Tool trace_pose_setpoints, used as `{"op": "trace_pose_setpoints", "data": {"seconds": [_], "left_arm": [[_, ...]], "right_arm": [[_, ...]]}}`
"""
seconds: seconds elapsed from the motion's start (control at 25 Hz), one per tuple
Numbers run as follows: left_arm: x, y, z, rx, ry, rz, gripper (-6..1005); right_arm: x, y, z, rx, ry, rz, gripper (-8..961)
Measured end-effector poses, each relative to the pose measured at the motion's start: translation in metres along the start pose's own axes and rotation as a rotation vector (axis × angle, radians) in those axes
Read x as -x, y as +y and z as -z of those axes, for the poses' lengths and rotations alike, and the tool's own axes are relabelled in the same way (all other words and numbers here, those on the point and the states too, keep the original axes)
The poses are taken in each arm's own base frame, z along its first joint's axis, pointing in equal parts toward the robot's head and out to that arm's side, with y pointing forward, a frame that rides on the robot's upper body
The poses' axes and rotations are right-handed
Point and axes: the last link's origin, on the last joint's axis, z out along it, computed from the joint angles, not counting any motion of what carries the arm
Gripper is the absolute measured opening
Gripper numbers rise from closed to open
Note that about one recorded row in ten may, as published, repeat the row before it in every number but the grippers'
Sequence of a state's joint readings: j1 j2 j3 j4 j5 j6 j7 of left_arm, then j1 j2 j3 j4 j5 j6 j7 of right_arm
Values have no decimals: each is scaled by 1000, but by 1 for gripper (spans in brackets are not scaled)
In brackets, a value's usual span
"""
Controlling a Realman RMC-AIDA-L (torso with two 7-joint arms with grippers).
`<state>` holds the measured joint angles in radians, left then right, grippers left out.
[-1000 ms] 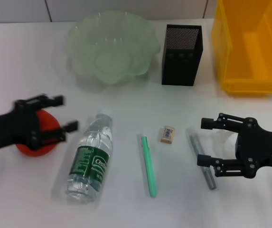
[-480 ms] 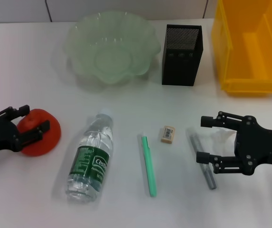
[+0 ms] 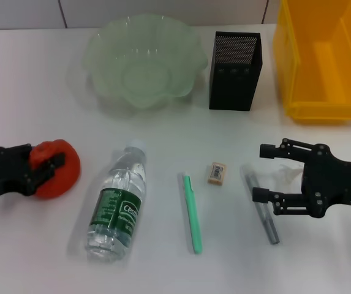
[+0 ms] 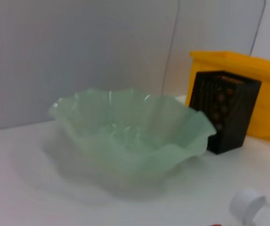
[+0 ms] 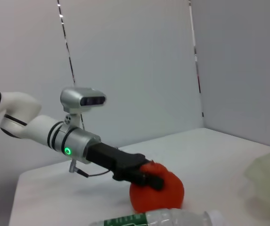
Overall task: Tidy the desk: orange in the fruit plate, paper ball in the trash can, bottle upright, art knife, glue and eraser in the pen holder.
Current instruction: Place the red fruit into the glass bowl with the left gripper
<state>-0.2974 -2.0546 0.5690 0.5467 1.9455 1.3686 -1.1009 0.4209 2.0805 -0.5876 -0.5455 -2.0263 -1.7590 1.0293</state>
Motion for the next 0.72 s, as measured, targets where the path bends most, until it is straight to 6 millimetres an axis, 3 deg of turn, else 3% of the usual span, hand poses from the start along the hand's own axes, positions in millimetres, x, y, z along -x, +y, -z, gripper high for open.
{"op": "trace_pose_setpoints", "data": {"seconds": [0.2,0.36,0.44,0.56,0.6,0.72], "left_arm": [[-20,-1,-8,35,38,-26,291],[-67,-6,-22,74,164,-111,236],[-114,-5,-46,132,250,-199,208],[-124,-6,-54,133,258,-213,187],[-147,-9,-82,113,261,-233,181],[-162,-13,-116,58,218,-250,160]], "right_arm": [[1,-2,1,-17,-12,-4,840],[1,-2,3,-29,-23,-13,840],[1,-2,4,-33,-26,-30,840],[2,-1,4,-30,-30,-53,840],[2,-1,4,-30,-31,-59,840],[1,0,5,-30,-32,-69,840]]}}
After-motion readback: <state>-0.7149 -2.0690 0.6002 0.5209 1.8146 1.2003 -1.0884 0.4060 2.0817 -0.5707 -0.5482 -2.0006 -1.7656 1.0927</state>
